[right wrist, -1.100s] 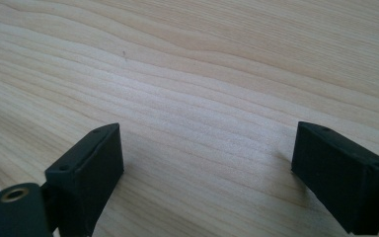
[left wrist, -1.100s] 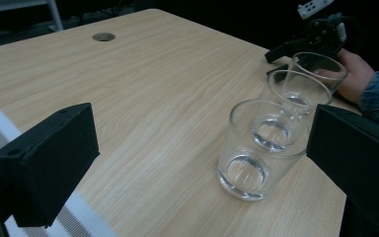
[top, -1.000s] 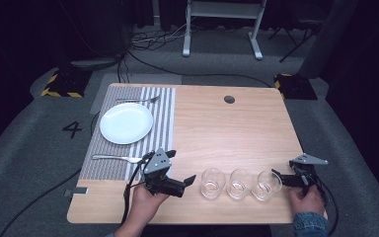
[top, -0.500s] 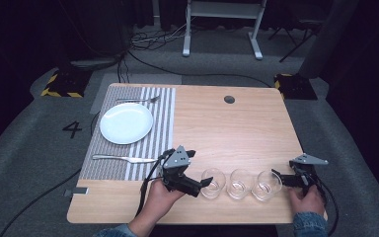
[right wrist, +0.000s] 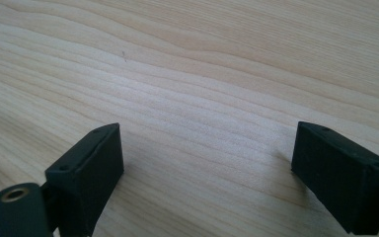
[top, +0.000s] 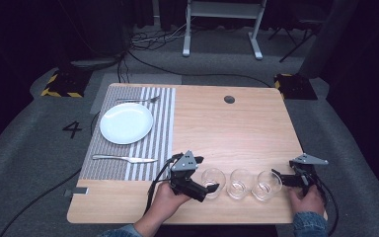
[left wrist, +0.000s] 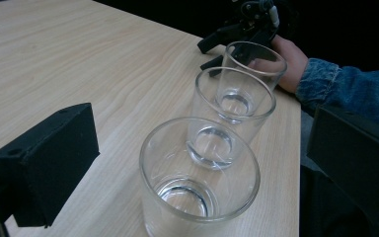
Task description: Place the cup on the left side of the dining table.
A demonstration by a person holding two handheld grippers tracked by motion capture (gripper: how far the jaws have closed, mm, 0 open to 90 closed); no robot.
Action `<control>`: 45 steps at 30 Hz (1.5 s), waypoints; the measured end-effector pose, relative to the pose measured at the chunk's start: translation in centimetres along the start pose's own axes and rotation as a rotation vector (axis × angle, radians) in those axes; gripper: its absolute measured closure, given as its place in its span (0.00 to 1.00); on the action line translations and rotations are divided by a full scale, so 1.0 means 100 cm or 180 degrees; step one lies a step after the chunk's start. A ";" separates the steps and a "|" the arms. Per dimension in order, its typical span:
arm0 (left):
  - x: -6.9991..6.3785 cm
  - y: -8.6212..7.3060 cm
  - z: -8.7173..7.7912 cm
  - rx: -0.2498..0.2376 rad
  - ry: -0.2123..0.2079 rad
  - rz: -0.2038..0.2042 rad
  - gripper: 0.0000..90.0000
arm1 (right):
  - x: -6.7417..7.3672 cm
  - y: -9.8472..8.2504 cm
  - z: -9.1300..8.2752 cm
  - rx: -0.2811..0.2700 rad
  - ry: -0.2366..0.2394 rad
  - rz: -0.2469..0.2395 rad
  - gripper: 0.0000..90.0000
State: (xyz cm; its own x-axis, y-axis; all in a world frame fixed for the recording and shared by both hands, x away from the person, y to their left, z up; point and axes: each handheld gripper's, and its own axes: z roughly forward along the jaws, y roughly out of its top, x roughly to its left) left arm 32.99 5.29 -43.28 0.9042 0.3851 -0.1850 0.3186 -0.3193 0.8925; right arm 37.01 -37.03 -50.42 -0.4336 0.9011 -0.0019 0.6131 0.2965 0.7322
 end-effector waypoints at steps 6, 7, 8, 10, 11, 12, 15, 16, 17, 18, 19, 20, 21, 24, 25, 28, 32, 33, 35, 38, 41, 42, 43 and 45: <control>-0.005 -0.013 0.019 -0.0039 -0.0029 0.0044 0.00 | 0.000 0.000 0.000 0.0000 0.0000 -0.0001 0.14; -0.007 -0.015 0.022 -0.0018 -0.0012 0.0076 0.00 | 0.000 0.000 0.000 0.0000 0.0000 0.0001 0.14; -0.008 -0.017 0.025 -0.0021 0.0018 0.0084 0.00 | 0.000 0.000 0.000 0.0000 0.0000 0.0000 0.14; -0.009 -0.020 0.029 -0.0010 0.0053 0.0090 0.00 | 0.000 0.000 0.000 0.0000 0.0000 0.0000 0.14; -0.009 -0.022 0.031 -0.0015 0.0083 0.0068 0.00 | 0.000 0.000 0.000 -0.0001 0.0000 0.0000 0.14; -0.009 -0.023 0.034 -0.0011 0.0120 0.0060 0.00 | 0.000 0.000 0.000 -0.0001 0.0000 0.0000 0.14; -0.010 -0.029 0.040 0.0029 0.0330 0.0087 0.01 | 0.000 0.000 0.000 -0.0001 0.0000 0.0000 0.14; -0.010 -0.031 0.041 0.0028 0.0395 0.0077 0.03 | 0.000 0.000 0.000 0.0000 0.0000 0.0000 0.14; -0.010 -0.033 0.042 0.0021 0.0408 0.0044 0.05 | 0.000 0.000 0.000 0.0000 0.0000 0.0000 0.14; -0.010 -0.033 0.042 0.0021 0.0408 0.0044 0.06 | 0.000 0.000 0.000 0.0000 0.0000 0.0000 0.14; -0.010 -0.034 0.043 0.0023 0.0403 0.0013 0.06 | 0.000 0.000 0.000 0.0000 -0.0001 0.0000 0.14; -0.011 -0.036 0.045 0.0017 0.0398 0.0017 0.08 | 0.000 0.000 0.000 0.0000 -0.0001 0.0000 0.14; -0.012 -0.039 0.047 0.0035 0.0391 0.0042 0.11 | 0.000 0.000 0.000 0.0000 -0.0001 0.0000 0.14; -0.014 -0.042 0.052 0.0065 0.0418 0.0061 0.15 | 0.000 0.000 0.000 0.0000 -0.0001 0.0001 0.14; -0.014 -0.043 0.053 0.0074 0.0431 0.0069 0.15 | 0.000 0.000 0.000 -0.0001 -0.0001 0.0000 0.14; -0.014 -0.046 0.054 0.0060 0.0483 0.0085 0.18 | 0.000 0.000 0.000 0.0000 0.0000 0.0001 0.14; -0.015 -0.050 0.056 0.0143 0.0585 0.0097 0.21 | 0.000 0.000 0.000 -0.0001 -0.0001 -0.0001 0.14; -0.016 -0.050 0.056 0.0141 0.0600 0.0109 0.21 | 0.000 0.000 0.000 0.0000 0.0000 0.0000 0.14; -0.016 -0.050 0.056 0.0146 0.0595 0.0119 0.22 | 0.000 0.000 0.000 0.0000 -0.0001 0.0000 0.14; -0.015 -0.050 0.056 0.0147 0.0588 0.0126 0.22 | 0.000 0.000 0.000 0.0000 -0.0001 0.0001 0.14; -0.015 -0.050 0.056 0.0149 0.0578 0.0130 0.22 | 0.000 0.000 0.000 0.0000 -0.0001 0.0000 0.14; -0.015 -0.050 0.056 0.0151 0.0574 0.0134 0.22 | 0.000 0.000 0.000 0.0000 -0.0001 0.0000 0.14; -0.015 -0.050 0.056 0.0148 0.0567 0.0138 0.22 | 0.000 0.000 0.000 0.0000 -0.0001 0.0000 0.14; -0.015 -0.050 0.056 0.0147 0.0563 0.0140 0.22 | 0.000 0.000 0.000 -0.0001 0.0000 0.0001 0.14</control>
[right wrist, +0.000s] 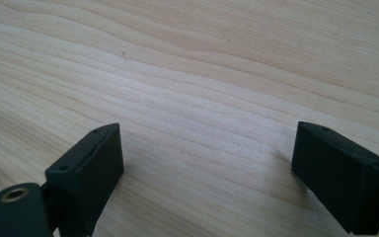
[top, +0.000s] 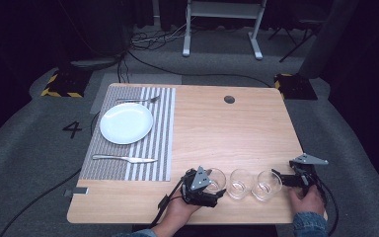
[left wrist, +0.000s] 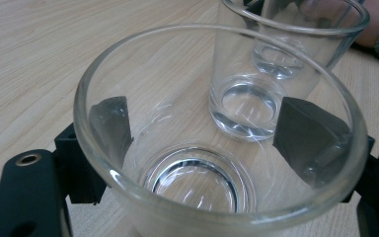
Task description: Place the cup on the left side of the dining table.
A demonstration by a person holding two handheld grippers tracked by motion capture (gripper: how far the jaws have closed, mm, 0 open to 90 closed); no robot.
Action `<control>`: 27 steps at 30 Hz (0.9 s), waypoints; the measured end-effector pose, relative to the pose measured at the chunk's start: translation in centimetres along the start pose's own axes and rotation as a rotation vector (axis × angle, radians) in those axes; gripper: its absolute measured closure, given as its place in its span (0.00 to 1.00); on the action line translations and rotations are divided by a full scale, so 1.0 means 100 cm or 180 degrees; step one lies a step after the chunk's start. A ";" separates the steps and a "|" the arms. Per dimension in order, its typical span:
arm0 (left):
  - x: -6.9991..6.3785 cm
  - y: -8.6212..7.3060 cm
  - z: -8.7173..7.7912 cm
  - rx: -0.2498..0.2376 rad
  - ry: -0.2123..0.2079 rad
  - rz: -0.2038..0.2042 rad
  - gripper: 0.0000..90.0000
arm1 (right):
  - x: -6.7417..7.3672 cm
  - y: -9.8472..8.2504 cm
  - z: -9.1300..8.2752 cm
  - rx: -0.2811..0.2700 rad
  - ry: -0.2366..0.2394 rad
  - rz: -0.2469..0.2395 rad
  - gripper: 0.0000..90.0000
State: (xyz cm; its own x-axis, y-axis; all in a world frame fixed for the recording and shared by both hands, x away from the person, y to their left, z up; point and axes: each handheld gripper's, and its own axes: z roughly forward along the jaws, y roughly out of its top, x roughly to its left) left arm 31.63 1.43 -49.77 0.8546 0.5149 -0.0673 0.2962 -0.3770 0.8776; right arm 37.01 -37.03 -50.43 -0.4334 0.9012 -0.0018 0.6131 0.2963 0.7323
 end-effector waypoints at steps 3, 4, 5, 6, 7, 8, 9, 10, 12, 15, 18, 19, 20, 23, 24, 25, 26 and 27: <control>0.000 0.000 0.000 -0.0001 -0.0011 0.0006 0.22 | 0.000 0.000 0.000 0.0000 -0.0001 0.0000 0.14; 0.000 0.000 0.000 -0.0001 -0.0010 0.0006 0.22 | 0.000 0.000 0.000 0.0000 -0.0001 0.0000 0.14; 0.000 0.000 0.000 -0.0001 -0.0010 0.0008 0.22 | 0.000 0.000 0.000 0.0000 0.0000 0.0000 0.14; 0.000 0.000 0.000 0.0001 -0.0006 0.0009 0.22 | 0.000 0.000 0.000 0.0000 -0.0001 -0.0001 0.14; 0.000 0.000 0.000 0.0001 -0.0006 0.0009 0.22 | 0.000 0.000 0.000 0.0000 -0.0001 -0.0001 0.14; 0.000 0.001 -0.001 0.0033 -0.0003 0.0021 0.22 | 0.000 0.000 0.000 0.0000 -0.0001 -0.0001 0.14; 0.000 0.002 -0.001 0.0054 -0.0010 -0.0002 0.22 | 0.000 0.000 0.000 0.0000 -0.0001 -0.0001 0.14; 0.001 0.003 -0.001 0.0058 -0.0031 -0.0047 0.22 | 0.000 0.000 0.000 0.0000 -0.0001 -0.0001 0.14; 0.003 0.006 -0.003 0.0149 -0.0074 -0.0101 0.22 | 0.000 0.000 0.000 0.0000 0.0000 0.0000 0.14; 0.005 0.011 -0.009 0.0161 -0.0100 -0.0082 0.22 | 0.000 0.000 0.000 0.0000 -0.0001 0.0000 0.14; 0.008 0.015 -0.015 0.0157 -0.0124 -0.0089 0.22 | 0.000 0.000 0.000 0.0000 -0.0001 0.0000 0.14; 0.010 0.018 -0.019 0.0164 -0.0121 -0.0090 0.22 | 0.000 0.000 0.000 0.0000 -0.0001 0.0000 0.14; 0.013 0.021 -0.023 0.0148 -0.0095 -0.0072 0.22 | 0.000 0.000 0.000 0.0000 -0.0001 0.0000 0.14; 0.018 0.026 -0.033 0.0130 -0.0057 -0.0065 0.22 | 0.000 0.000 0.000 0.0000 -0.0001 -0.0001 0.14; 0.018 0.026 -0.033 0.0130 -0.0057 -0.0065 0.22 | 0.000 0.000 0.000 0.0000 -0.0001 -0.0001 0.14; 0.024 0.031 -0.041 0.0099 -0.0045 -0.0073 0.22 | 0.000 0.000 0.000 0.0000 -0.0001 0.0000 0.14; 0.026 0.033 -0.044 0.0090 -0.0039 -0.0082 0.22 | 0.000 0.000 0.000 0.0000 -0.0001 -0.0001 0.14; 0.028 0.034 -0.047 0.0072 -0.0030 -0.0085 0.22 | 0.000 0.000 0.000 0.0000 -0.0001 0.0000 0.14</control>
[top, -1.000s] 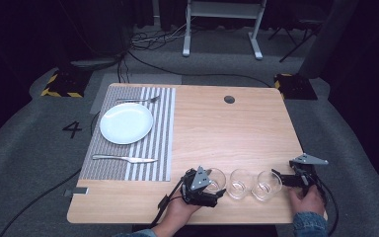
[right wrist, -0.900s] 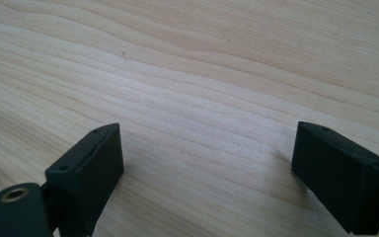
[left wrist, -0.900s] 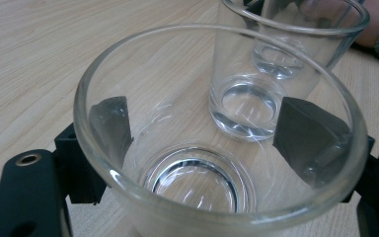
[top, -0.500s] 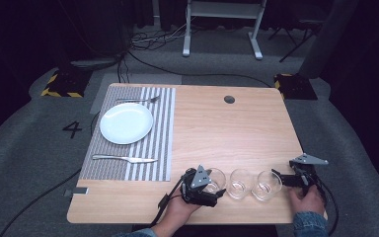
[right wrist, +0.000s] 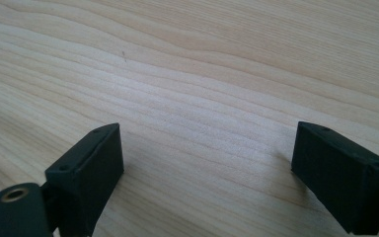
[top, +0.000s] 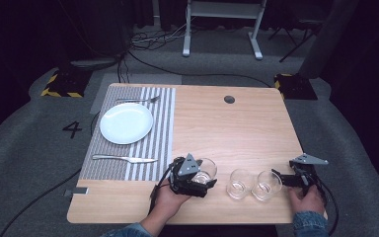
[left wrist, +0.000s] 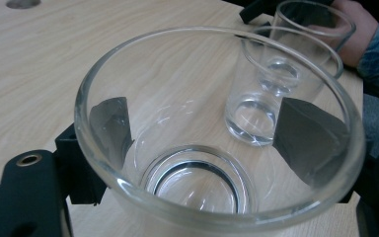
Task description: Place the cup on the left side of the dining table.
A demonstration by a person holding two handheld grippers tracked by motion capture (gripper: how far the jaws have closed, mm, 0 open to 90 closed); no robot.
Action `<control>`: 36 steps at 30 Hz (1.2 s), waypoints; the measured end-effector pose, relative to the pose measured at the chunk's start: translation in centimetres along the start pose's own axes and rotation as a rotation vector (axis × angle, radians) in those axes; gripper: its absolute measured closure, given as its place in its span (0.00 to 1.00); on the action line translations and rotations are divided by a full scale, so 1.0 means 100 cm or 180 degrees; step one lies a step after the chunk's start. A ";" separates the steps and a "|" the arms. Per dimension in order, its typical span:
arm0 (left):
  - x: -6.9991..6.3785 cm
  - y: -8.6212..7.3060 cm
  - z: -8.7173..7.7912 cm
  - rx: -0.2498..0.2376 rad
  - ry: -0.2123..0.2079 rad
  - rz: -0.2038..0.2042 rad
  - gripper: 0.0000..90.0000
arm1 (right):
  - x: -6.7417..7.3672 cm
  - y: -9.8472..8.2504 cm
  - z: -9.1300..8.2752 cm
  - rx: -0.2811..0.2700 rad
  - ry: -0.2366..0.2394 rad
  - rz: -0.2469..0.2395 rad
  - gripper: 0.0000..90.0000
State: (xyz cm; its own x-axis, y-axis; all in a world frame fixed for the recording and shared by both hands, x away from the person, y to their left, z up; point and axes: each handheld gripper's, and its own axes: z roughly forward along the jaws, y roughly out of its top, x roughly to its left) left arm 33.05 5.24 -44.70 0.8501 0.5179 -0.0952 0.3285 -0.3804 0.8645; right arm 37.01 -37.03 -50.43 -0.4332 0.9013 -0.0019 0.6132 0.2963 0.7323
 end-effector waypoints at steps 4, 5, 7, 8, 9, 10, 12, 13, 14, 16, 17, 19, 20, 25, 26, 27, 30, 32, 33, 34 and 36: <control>0.006 0.004 -0.010 -0.0029 0.0039 0.0021 0.22 | 0.000 0.000 0.000 0.0000 0.0000 0.0000 0.14; 0.011 0.007 -0.017 -0.0043 0.0066 0.0013 0.22 | 0.000 0.000 0.000 -0.0001 0.0000 -0.0001 0.14; 0.016 0.009 -0.024 -0.0070 0.0081 0.0008 0.22 | 0.000 0.000 0.000 0.0000 0.0000 0.0000 0.14; 0.016 0.009 -0.024 -0.0070 0.0081 0.0008 0.22 | 0.000 0.000 0.000 0.0000 0.0000 0.0000 0.14; 0.019 0.010 -0.028 -0.0086 0.0093 -0.0003 0.22 | 0.000 0.000 0.000 0.0000 0.0000 0.0000 0.14; 0.021 0.011 -0.031 -0.0102 0.0098 -0.0016 0.22 | 0.000 0.000 0.000 -0.0001 0.0000 -0.0002 0.14; 0.028 0.014 -0.039 -0.0149 0.0113 -0.0039 0.22 | 0.000 0.000 0.000 -0.0001 0.0000 0.0000 0.14; 0.032 0.015 -0.043 -0.0153 0.0137 -0.0018 0.22 | 0.000 0.000 0.000 0.0000 0.0000 0.0000 0.14; 0.032 0.015 -0.043 -0.0153 0.0137 -0.0018 0.22 | 0.000 0.000 0.000 0.0000 0.0000 0.0000 0.14; 0.040 0.019 -0.052 -0.0143 0.0205 0.0016 0.22 | 0.000 0.000 0.000 -0.0001 0.0000 -0.0001 0.14; 0.043 0.020 -0.054 -0.0153 0.0216 -0.0005 0.22 | 0.000 0.000 0.000 0.0000 0.0000 -0.0001 0.14; 0.048 0.021 -0.059 -0.0179 0.0230 -0.0033 0.22 | 0.000 0.000 0.000 -0.0001 0.0000 -0.0001 0.14; 0.048 0.021 -0.059 -0.0179 0.0230 -0.0033 0.22 | 0.000 0.000 0.000 -0.0001 0.0000 -0.0001 0.14; 0.064 0.027 -0.075 -0.0214 0.0308 -0.0060 0.22 | 0.000 0.000 0.000 -0.0001 0.0000 0.0000 0.14; 0.069 0.029 -0.078 -0.0211 0.0326 -0.0071 0.22 | 0.000 0.000 0.000 -0.0001 0.0001 0.0000 0.14; 0.072 0.029 -0.080 -0.0203 0.0336 -0.0066 0.22 | 0.000 0.000 0.000 0.0000 0.0000 -0.0001 0.14; 0.080 0.031 -0.084 -0.0222 0.0389 -0.0073 0.22 | 0.000 0.000 0.000 -0.0001 0.0000 -0.0001 0.14; 0.082 0.031 -0.085 -0.0220 0.0394 -0.0079 0.22 | 0.000 0.000 0.000 0.0000 0.0000 0.0000 0.14; 0.085 0.032 -0.086 -0.0219 0.0421 -0.0100 0.22 | 0.000 0.000 0.000 0.0000 0.0000 0.0000 0.14; 0.089 0.035 -0.088 -0.0201 0.0506 -0.0122 0.22 | 0.000 0.000 0.000 -0.0001 0.0001 0.0000 0.14; 0.090 0.037 -0.089 -0.0181 0.0571 -0.0119 0.22 | 0.000 0.000 0.000 0.0000 0.0000 0.0000 0.14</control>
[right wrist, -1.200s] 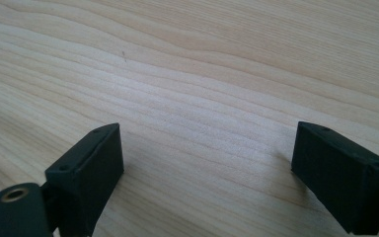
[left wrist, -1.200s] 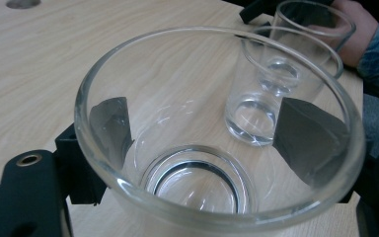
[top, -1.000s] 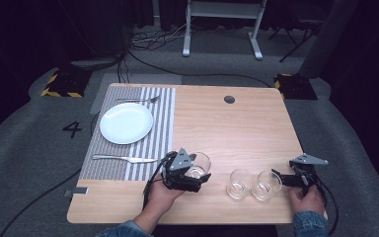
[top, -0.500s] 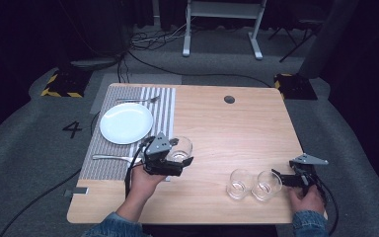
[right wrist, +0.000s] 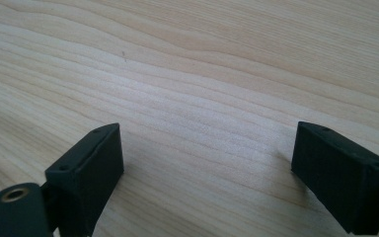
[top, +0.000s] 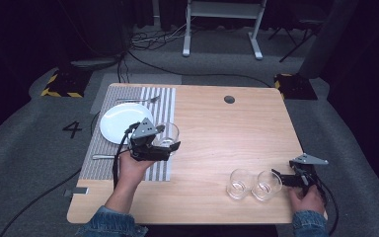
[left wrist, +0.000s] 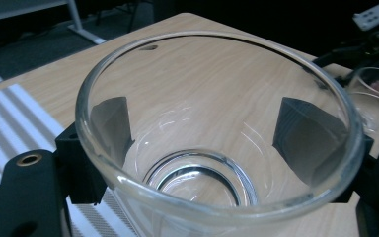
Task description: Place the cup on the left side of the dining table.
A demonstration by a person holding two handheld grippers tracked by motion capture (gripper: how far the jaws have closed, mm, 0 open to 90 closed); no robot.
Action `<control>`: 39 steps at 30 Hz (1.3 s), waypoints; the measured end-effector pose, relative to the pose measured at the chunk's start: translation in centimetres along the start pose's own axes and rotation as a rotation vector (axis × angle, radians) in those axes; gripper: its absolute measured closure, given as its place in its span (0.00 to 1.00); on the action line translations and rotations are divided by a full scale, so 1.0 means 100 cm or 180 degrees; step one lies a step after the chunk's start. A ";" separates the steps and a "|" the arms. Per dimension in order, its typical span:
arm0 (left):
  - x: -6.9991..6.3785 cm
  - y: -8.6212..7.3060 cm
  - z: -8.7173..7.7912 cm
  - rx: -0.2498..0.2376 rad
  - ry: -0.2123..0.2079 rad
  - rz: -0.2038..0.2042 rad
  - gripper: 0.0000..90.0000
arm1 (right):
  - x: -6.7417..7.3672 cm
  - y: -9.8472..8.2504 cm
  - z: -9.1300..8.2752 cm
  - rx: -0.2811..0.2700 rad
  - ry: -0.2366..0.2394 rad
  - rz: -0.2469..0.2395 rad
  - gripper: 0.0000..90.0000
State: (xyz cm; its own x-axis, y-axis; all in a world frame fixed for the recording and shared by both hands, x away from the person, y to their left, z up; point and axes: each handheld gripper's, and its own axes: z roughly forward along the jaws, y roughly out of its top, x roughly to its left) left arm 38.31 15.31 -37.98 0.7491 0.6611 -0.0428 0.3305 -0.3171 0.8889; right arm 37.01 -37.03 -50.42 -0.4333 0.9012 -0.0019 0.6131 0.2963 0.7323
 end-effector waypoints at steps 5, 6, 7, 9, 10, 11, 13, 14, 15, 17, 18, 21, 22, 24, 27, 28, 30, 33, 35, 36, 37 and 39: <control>0.012 0.005 -0.001 -0.0012 0.0161 -0.0010 0.22 | 0.000 0.000 0.000 0.0001 -0.0007 0.0005 0.14; 0.015 0.004 -0.001 -0.0002 0.0159 -0.0027 0.22 | 0.000 0.000 0.000 0.0000 -0.0008 0.0005 0.14; 0.020 0.003 -0.001 0.0006 0.0163 -0.0069 0.22 | 0.000 0.000 0.000 0.0001 -0.0008 0.0006 0.14; 0.027 0.001 -0.001 0.0018 0.0183 -0.0144 0.22 | 0.000 0.000 0.000 0.0000 -0.0010 0.0006 0.14; 0.030 0.001 -0.001 0.0043 0.0185 -0.0150 0.22 | 0.000 0.000 0.000 0.0001 -0.0009 0.0006 0.14; 0.034 -0.001 -0.001 0.0070 0.0185 -0.0163 0.22 | 0.000 0.000 0.000 0.0001 -0.0009 0.0006 0.14; 0.039 -0.003 -0.001 0.0124 0.0177 -0.0135 0.22 | 0.000 0.000 0.000 0.0001 -0.0010 0.0006 0.14; 0.039 -0.003 -0.001 0.0124 0.0177 -0.0135 0.22 | 0.000 0.000 0.000 0.0001 -0.0010 0.0006 0.14; 0.044 -0.007 0.000 0.0206 0.0200 -0.0109 0.22 | 0.000 0.000 0.000 0.0001 -0.0010 0.0006 0.14; 0.048 -0.010 0.002 0.0267 0.0199 -0.0112 0.22 | 0.000 0.000 0.000 0.0001 -0.0012 0.0008 0.14; 0.048 -0.010 0.002 0.0267 0.0199 -0.0112 0.22 | 0.000 0.000 0.000 0.0001 -0.0012 0.0008 0.14; 0.057 -0.019 0.010 0.0394 0.0177 -0.0152 0.22 | 0.000 0.000 0.000 0.0001 -0.0015 0.0013 0.14; 0.058 -0.021 0.012 0.0425 0.0182 -0.0167 0.22 | 0.000 0.000 0.000 0.0001 -0.0015 0.0013 0.14; 0.062 -0.025 0.017 0.0514 0.0205 -0.0173 0.22 | 0.000 0.000 0.000 0.0001 -0.0016 0.0015 0.14; 0.068 -0.032 0.025 0.0638 0.0261 -0.0227 0.22 | 0.000 0.000 0.000 0.0000 -0.0018 0.0014 0.14; 0.070 -0.034 0.027 0.0674 0.0265 -0.0253 0.22 | 0.000 0.000 0.000 0.0000 -0.0017 0.0014 0.14; 0.071 -0.036 0.028 0.0690 0.0268 -0.0261 0.22 | 0.000 0.000 0.000 0.0001 -0.0017 0.0015 0.14; 0.079 -0.043 0.034 0.0695 0.0173 -0.0406 0.22 | 0.000 0.000 0.000 0.0001 -0.0022 0.0021 0.14; 0.081 -0.045 0.036 0.0747 0.0220 -0.0369 0.22 | 0.000 0.000 -0.001 0.0002 -0.0022 0.0022 0.14; 0.081 -0.045 0.036 0.0747 0.0220 -0.0369 0.22 | 0.000 0.000 0.000 0.0001 -0.0023 0.0021 0.14; 0.082 -0.047 0.039 0.0811 0.0283 -0.0334 0.22 | 0.000 0.000 -0.001 0.0001 -0.0022 0.0021 0.14; 0.084 -0.050 0.041 0.0822 0.0290 -0.0383 0.22 | 0.000 0.000 -0.001 0.0002 -0.0024 0.0023 0.14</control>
State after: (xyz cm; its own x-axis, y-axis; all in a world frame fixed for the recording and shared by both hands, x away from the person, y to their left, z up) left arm 45.31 19.67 -44.66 0.6451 0.7589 -0.0892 0.5576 -0.3876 0.7340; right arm 36.93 -37.02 -50.42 -0.4237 0.9058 -0.0017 0.6166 0.2898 0.7320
